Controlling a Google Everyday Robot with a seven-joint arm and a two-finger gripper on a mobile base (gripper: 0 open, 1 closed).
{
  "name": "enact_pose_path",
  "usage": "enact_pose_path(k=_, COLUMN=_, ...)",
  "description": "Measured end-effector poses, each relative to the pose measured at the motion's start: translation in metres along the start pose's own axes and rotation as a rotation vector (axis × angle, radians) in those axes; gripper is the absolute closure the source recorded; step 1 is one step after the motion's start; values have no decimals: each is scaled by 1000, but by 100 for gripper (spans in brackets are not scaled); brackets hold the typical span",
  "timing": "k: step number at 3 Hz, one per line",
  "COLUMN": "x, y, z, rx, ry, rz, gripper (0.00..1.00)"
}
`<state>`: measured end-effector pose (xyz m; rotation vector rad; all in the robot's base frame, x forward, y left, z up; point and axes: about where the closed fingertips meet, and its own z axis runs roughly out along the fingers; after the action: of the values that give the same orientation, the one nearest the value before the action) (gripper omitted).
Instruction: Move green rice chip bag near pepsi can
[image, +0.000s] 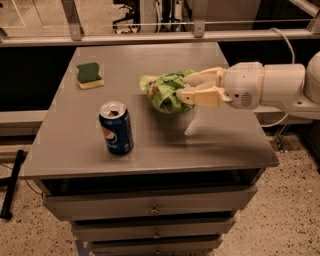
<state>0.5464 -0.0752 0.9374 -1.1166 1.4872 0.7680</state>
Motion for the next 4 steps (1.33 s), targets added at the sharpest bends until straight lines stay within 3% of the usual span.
enact_pose_path(k=1, x=-12, y=23, z=3, rx=-48, ry=-28, rz=-18, gripper=59)
enact_pose_path(k=3, x=-14, y=40, z=22, rx=-97, ry=-60, rz=-25, gripper=13)
enact_pose_path(k=4, x=-10, y=42, z=27, rx=-104, ry=-67, rz=-23, gripper=0)
